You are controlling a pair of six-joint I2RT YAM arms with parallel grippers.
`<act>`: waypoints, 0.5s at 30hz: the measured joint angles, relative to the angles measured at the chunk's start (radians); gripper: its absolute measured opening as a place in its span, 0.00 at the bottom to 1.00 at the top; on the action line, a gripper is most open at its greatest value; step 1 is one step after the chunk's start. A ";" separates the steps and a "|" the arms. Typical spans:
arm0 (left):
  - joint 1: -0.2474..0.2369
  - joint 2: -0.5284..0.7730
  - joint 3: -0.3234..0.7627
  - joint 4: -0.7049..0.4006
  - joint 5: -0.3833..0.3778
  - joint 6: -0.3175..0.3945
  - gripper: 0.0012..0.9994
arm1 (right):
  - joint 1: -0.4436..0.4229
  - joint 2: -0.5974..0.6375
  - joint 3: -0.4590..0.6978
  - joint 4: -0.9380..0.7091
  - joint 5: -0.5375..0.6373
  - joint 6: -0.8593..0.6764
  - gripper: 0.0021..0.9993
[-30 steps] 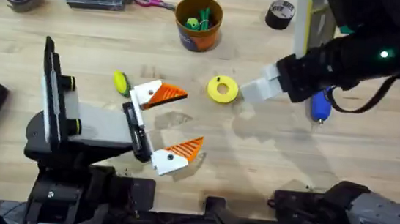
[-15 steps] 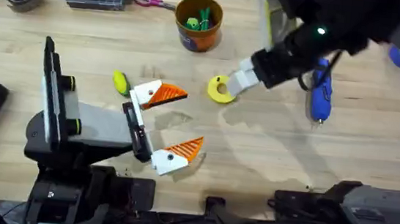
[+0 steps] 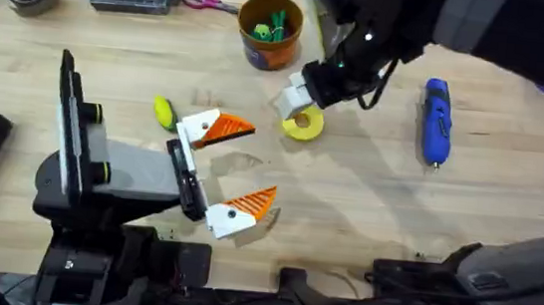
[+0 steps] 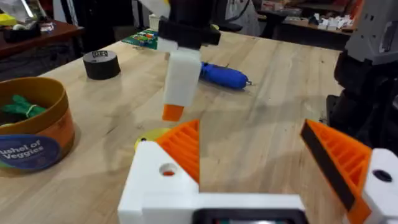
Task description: Pick up the gripper from the table and insert it into the empty holder that is missing its gripper. Then pick up a screw, insert it into the mounting hole, and use the screwdriver to tighten it. Finally, clean up the table by picking up the vegetable and placing it into the bucket.
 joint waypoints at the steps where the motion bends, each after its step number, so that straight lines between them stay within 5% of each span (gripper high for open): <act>1: 0.000 0.000 0.000 0.000 0.000 0.000 0.99 | 0.002 0.007 0.000 0.005 0.000 0.005 0.92; 15: 0.000 0.000 0.000 0.000 0.000 0.000 0.99 | 0.029 0.103 0.000 0.085 0.001 0.061 0.73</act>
